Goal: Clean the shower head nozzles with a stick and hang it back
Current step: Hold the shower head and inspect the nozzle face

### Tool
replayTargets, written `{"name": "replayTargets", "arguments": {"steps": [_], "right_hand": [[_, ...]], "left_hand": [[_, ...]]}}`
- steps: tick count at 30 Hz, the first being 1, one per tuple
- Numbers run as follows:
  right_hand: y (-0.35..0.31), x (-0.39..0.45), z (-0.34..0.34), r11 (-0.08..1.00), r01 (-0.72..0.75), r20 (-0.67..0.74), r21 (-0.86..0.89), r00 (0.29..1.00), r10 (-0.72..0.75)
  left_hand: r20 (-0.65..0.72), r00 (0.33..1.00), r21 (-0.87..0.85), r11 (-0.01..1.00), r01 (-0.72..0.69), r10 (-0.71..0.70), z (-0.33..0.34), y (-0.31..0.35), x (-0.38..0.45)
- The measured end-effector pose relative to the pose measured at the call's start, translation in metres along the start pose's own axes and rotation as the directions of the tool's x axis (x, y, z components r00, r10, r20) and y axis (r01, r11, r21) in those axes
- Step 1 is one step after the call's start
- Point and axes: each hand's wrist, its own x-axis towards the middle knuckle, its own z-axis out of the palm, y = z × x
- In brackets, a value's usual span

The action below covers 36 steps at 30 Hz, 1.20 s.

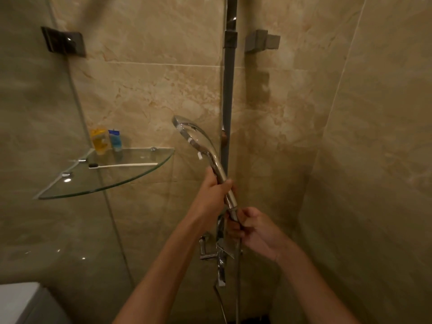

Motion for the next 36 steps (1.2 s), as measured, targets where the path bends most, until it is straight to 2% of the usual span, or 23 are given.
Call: {"name": "replayTargets", "arguments": {"steps": [2, 5, 8, 11, 14, 16, 18, 21, 24, 26, 27, 29, 31, 33, 36], "right_hand": [[0.000, -0.003, -0.007, 0.998, -0.032, 0.066, 0.051, 0.997, 0.028], [0.000, -0.006, -0.008, 0.995, -0.068, 0.099, 0.068, 0.993, 0.061], [-0.003, -0.008, -0.003, 0.993, -0.079, 0.112, 0.089, 0.991, 0.069], [-0.005, -0.011, 0.004, 0.995, -0.089, 0.094, 0.050, 0.992, 0.084], [-0.003, -0.009, 0.011, 0.995, -0.097, 0.051, -0.012, 0.994, 0.097], [0.002, -0.005, 0.017, 0.995, -0.093, 0.008, -0.028, 0.996, 0.093], [0.009, -0.001, 0.023, 0.998, -0.059, -0.011, -0.006, 0.998, 0.059], [0.015, 0.003, 0.025, 0.998, -0.006, -0.027, 0.057, 1.000, 0.007], [0.014, 0.001, 0.024, 1.000, 0.000, -0.001, 0.023, 1.000, 0.000], [0.013, -0.001, 0.023, 0.999, -0.016, 0.017, 0.045, 1.000, 0.015], [0.012, -0.003, 0.022, 0.996, -0.023, 0.028, 0.087, 0.999, 0.021], [0.009, -0.006, 0.019, 0.984, -0.040, 0.087, 0.173, 0.996, 0.025], [0.006, -0.008, 0.019, 0.982, -0.053, 0.145, 0.182, 0.989, 0.027], [0.004, -0.010, 0.021, 0.986, -0.061, 0.152, 0.155, 0.988, 0.037], [0.004, -0.011, 0.021, 0.987, -0.066, 0.122, 0.148, 0.991, 0.048]], "left_hand": [[0.125, 0.992, -0.146, 0.988, 0.045, -0.027, -0.009, 0.004, 0.001], [0.200, 0.980, -0.085, 0.996, 0.017, 0.000, -0.023, 0.006, 0.003], [0.175, 0.984, -0.064, 0.997, 0.039, -0.028, -0.028, 0.005, 0.008], [0.133, 0.991, -0.060, 0.998, -0.008, 0.016, -0.026, -0.001, 0.010], [-0.016, 0.989, 0.128, 0.981, -0.144, 0.147, -0.020, -0.011, 0.011], [-0.116, 0.969, 0.182, 0.963, -0.197, 0.219, -0.010, -0.017, 0.011], [-0.163, 0.958, 0.114, 0.969, -0.219, 0.236, -0.002, -0.021, 0.011], [-0.110, 0.967, -0.021, 0.972, -0.234, 0.231, 0.004, -0.018, 0.009], [-0.051, 0.980, 0.004, 0.981, -0.192, 0.192, 0.002, -0.013, 0.007], [-0.012, 0.995, -0.051, 0.993, -0.104, 0.103, 0.000, -0.010, 0.008], [0.047, 0.998, -0.157, 0.987, -0.022, 0.030, -0.001, -0.006, 0.007], [0.247, 0.966, -0.397, 0.901, 0.175, -0.079, -0.007, 0.004, 0.004], [0.365, 0.928, -0.486, 0.836, 0.255, -0.071, -0.014, 0.009, 0.001], [0.349, 0.937, -0.476, 0.858, 0.193, -0.017, -0.016, 0.010, -0.002], [0.250, 0.966, -0.448, 0.892, 0.055, 0.066, -0.015, 0.009, -0.002]]}}
